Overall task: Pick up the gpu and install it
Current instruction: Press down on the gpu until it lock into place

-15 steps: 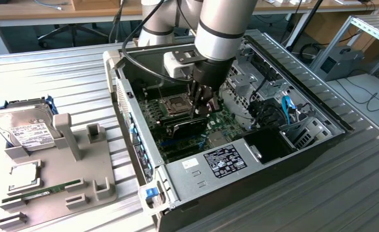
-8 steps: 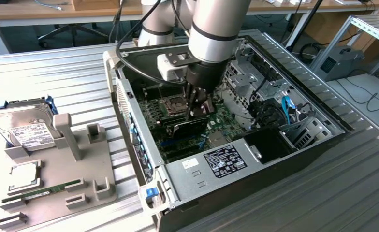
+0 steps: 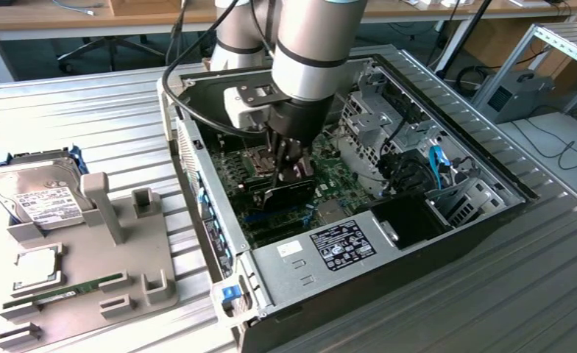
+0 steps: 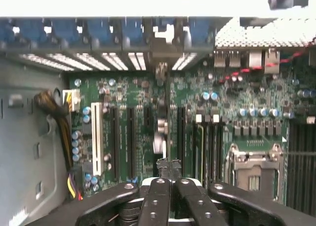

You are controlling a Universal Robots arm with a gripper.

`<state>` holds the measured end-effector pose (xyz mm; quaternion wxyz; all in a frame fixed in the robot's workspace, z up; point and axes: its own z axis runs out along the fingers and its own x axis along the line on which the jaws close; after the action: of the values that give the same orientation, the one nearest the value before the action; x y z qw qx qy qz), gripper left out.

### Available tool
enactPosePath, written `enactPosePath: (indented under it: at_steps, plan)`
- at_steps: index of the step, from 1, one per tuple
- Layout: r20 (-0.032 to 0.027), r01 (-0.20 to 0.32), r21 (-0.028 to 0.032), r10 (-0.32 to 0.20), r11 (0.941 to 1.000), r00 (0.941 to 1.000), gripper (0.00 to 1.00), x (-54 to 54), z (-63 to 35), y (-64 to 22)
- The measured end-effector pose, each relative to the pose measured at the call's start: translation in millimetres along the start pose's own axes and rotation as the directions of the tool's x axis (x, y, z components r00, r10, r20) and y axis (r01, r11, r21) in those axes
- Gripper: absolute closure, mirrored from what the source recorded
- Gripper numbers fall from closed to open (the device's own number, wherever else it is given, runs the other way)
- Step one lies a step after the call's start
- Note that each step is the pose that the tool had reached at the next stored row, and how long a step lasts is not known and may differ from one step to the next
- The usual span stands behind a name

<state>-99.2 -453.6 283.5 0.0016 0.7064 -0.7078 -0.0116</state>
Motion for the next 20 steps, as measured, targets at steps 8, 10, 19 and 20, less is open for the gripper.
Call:
enactPosePath:
  at_steps: [8,10,19,20]
  plan:
    - [-0.0006,0.000,-0.0003,0.000,1.0000,1.0000,0.89,-1.8,9.9,15.5]
    - [-0.0003,0.000,-0.0001,0.000,1.0000,1.0000,0.89,-1.9,10.9,16.7]
    - [-0.0007,0.000,-0.0004,0.000,1.0000,1.0000,0.89,-0.8,14.0,17.3]
    - [-0.0008,0.000,-0.0004,0.000,1.0000,1.0000,0.89,-0.8,14.0,17.3]
